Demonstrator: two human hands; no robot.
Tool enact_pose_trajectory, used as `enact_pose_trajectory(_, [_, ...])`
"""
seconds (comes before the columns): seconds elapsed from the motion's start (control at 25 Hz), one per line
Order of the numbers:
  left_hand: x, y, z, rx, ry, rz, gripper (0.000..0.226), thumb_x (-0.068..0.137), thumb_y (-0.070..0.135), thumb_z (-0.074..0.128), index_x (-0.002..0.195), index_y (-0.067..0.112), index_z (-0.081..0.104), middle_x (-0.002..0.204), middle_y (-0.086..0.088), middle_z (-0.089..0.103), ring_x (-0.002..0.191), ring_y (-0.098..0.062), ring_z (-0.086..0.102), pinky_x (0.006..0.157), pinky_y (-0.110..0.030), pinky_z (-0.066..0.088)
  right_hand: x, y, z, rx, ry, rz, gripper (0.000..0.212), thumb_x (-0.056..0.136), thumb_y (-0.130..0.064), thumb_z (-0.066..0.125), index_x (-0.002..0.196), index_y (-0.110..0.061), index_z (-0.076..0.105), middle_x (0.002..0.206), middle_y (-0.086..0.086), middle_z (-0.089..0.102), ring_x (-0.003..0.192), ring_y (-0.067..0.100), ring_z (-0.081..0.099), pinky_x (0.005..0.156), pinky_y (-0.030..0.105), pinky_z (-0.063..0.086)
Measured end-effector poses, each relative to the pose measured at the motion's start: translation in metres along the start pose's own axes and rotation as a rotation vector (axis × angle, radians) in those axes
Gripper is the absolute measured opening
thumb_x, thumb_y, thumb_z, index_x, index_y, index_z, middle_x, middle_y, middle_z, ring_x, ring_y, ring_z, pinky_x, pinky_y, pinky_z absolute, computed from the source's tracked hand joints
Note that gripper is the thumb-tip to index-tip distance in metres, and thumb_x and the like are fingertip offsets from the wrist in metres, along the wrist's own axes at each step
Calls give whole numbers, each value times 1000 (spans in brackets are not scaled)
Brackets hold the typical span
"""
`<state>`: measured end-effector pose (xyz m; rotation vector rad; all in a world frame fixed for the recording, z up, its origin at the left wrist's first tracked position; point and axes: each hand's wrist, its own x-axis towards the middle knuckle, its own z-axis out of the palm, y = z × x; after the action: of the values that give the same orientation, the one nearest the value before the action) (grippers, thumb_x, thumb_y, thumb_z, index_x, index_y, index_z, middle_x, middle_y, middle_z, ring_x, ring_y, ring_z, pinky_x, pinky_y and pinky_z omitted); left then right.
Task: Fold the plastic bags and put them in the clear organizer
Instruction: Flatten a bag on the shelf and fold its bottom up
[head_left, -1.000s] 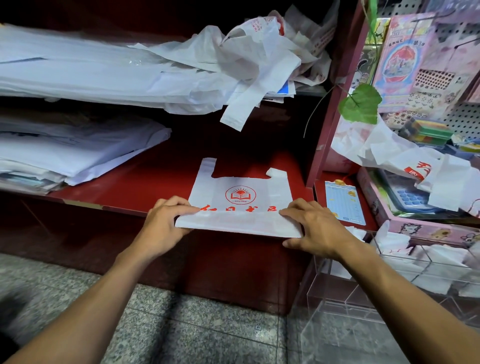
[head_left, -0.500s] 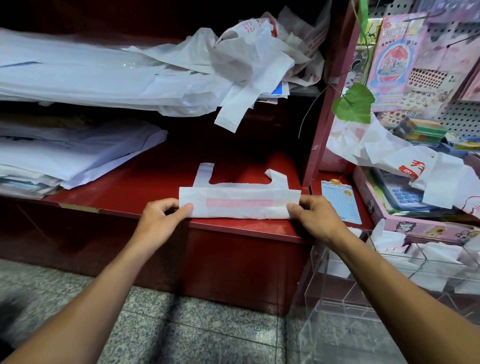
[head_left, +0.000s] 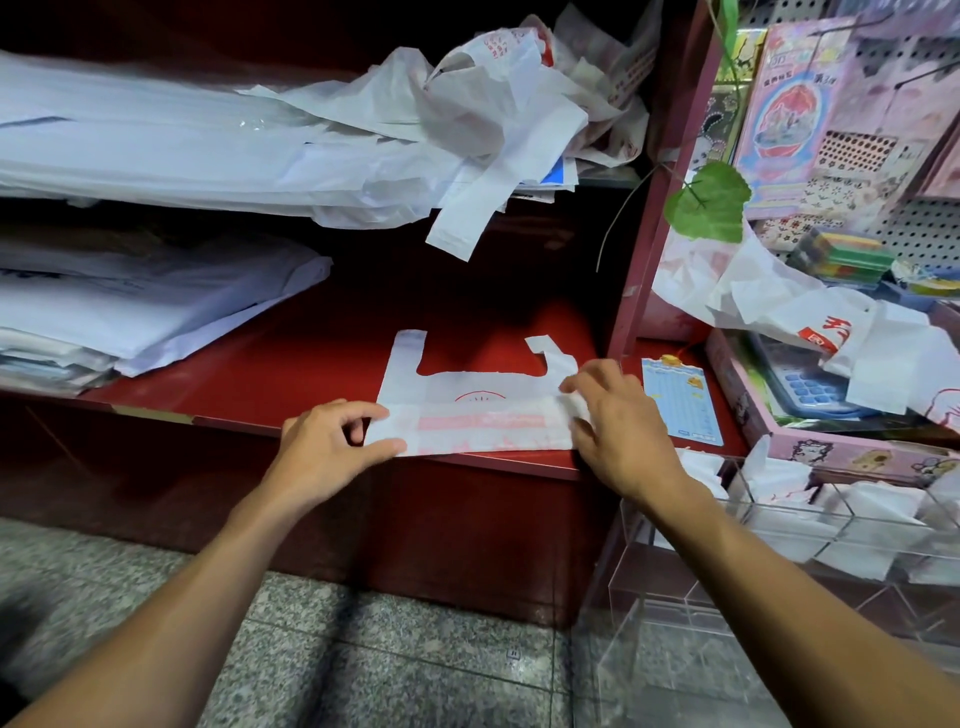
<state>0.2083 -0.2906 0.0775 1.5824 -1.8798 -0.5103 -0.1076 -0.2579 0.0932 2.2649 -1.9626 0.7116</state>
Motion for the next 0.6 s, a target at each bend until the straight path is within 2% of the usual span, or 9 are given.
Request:
enact_pose_trajectory(0.04, [-1,-1,-2,57,-31,19,40,67,46,85,103,41,68,80,10,54,79,-4,52,86,-38,40,-2,-1,-3,-47,-38,-87,25,96,-27,54,120,-23,59,130,-3,53,110,25,47,85,40,42])
enact_pose_trajectory(0.08, [-2,-2,-3,112,-48,36,47,65,44,87,107,39,68,88,11,53,86,-8,50,89,-37,39,-4,0,-4,-70,-124,-117,27,99,-37,48,120,-25,60,131,-6,55,116,24,46,88,40,39])
enact_pose_trajectory(0.16, [-3,-5,-3,177,-55,78,47,66,34,89,109,34,70,108,17,53,101,-11,45,97,-41,38,-7,2,-5,-82,-292,-79,47,97,-54,44,133,-26,52,139,-7,53,125,23,42,96,41,35])
enact_pose_trajectory(0.2, [-3,-7,-2,177,-41,117,42,68,27,89,105,33,71,116,21,53,107,-11,44,100,-44,39,-6,3,-7,-82,-324,-57,57,94,-60,46,139,-26,46,143,-6,49,126,23,41,98,41,35])
enact_pose_trajectory(0.28, [-3,-9,-1,118,-13,162,31,72,16,86,91,35,71,118,24,58,111,-10,48,100,-46,41,-5,5,-10,-124,-349,-75,72,86,-68,53,145,-29,40,143,-5,43,123,21,40,99,40,36])
enact_pose_trajectory(0.36, [-4,-10,-2,28,-4,135,30,77,10,81,82,38,70,109,25,66,109,-6,52,98,-37,42,-5,7,-11,-161,-397,-109,78,80,-65,64,146,-32,39,142,-8,38,124,19,36,101,38,34])
enact_pose_trajectory(0.44, [-4,-11,-5,-74,-2,100,28,79,8,79,81,35,73,101,22,70,106,-2,57,94,-29,43,-5,14,-10,-81,-405,-92,71,78,-55,73,141,-34,47,140,-14,41,123,16,37,103,37,34])
enact_pose_trajectory(0.48, [-4,-11,-6,-129,7,85,28,79,6,78,81,33,74,96,20,72,102,-1,60,91,-27,44,-5,19,-11,25,-394,-78,60,78,-51,76,132,-35,56,133,-19,49,119,14,42,100,36,36])
enact_pose_trajectory(0.6, [-4,-9,-8,-281,42,30,22,81,2,76,81,24,75,82,14,74,84,2,65,80,-15,46,-5,27,-19,423,-310,40,14,85,-27,76,92,-37,70,82,-28,65,81,-3,58,74,22,43])
